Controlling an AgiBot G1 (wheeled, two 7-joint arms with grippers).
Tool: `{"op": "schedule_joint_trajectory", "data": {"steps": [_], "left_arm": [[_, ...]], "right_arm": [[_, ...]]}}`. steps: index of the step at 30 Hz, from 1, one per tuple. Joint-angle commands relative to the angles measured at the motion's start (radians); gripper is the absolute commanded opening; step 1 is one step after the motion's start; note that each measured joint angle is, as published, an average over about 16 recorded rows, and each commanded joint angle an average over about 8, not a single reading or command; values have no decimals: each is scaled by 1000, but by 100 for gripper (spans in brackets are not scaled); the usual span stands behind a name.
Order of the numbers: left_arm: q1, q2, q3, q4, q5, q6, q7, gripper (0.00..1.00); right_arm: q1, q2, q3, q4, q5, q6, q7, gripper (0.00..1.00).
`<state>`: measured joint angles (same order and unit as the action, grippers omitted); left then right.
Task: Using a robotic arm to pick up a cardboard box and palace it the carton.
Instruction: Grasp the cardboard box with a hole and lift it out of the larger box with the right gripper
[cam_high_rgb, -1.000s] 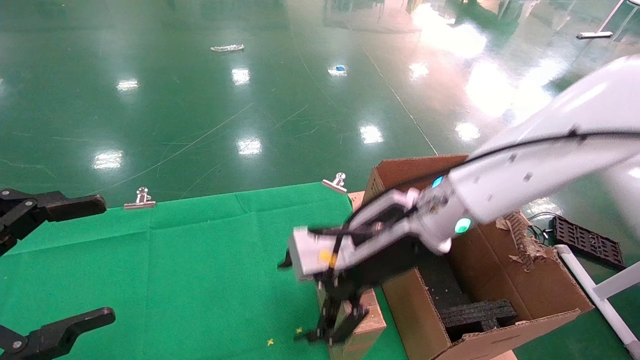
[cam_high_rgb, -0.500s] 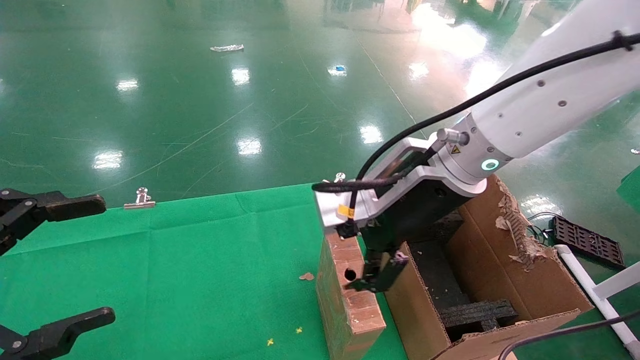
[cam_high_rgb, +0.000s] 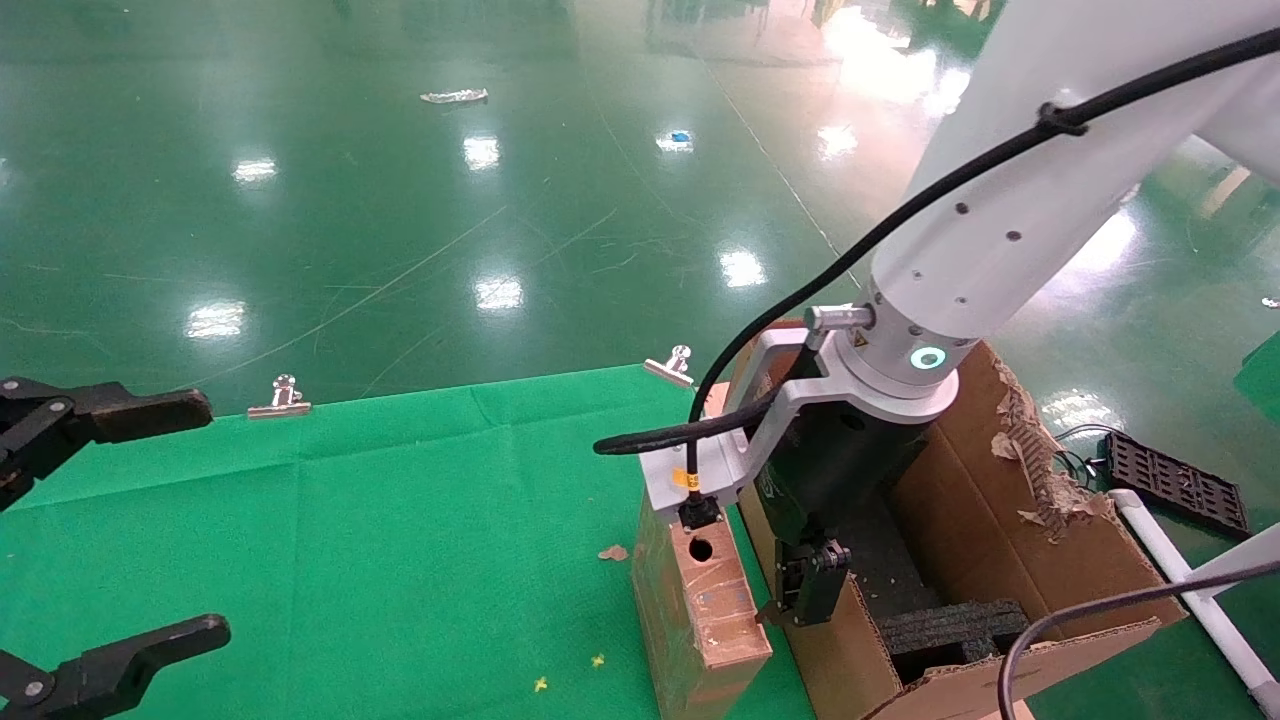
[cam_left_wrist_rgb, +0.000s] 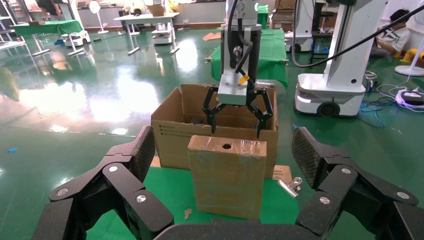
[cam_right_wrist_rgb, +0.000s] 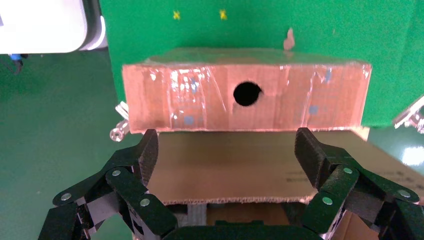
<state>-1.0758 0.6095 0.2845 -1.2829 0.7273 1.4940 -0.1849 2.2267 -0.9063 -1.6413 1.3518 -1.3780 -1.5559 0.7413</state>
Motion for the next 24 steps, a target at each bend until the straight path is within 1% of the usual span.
{"op": "schedule_joint_trajectory", "data": {"steps": [1, 4, 6, 9, 13, 15, 18, 24], "left_arm": [[0, 0, 0, 0, 0, 0, 0, 100], [0, 0, 0, 0, 0, 0, 0, 100], [0, 0, 0, 0, 0, 0, 0, 100], [0, 0, 1, 0, 0, 0, 0, 100], [0, 0, 1, 0, -1, 0, 0, 100], [0, 0, 1, 0, -1, 0, 1, 100], [0, -1, 1, 0, -1, -1, 1, 100], [0, -1, 2, 0, -1, -1, 1, 100]], "right_arm": [[21, -19, -39, 0, -4, 4, 15, 100], [39, -12, -57, -6, -3, 25, 129, 100], [43, 4, -60, -19, 15, 38, 228, 100], [36, 28, -59, -57, 63, 51, 375, 100], [20, 42, -59, -131, 123, 55, 519, 100], [9, 43, -60, -167, 145, 57, 564, 100], [-12, 41, -62, -212, 174, 56, 601, 100], [-54, 20, -70, -278, 196, 61, 609, 100]]}}
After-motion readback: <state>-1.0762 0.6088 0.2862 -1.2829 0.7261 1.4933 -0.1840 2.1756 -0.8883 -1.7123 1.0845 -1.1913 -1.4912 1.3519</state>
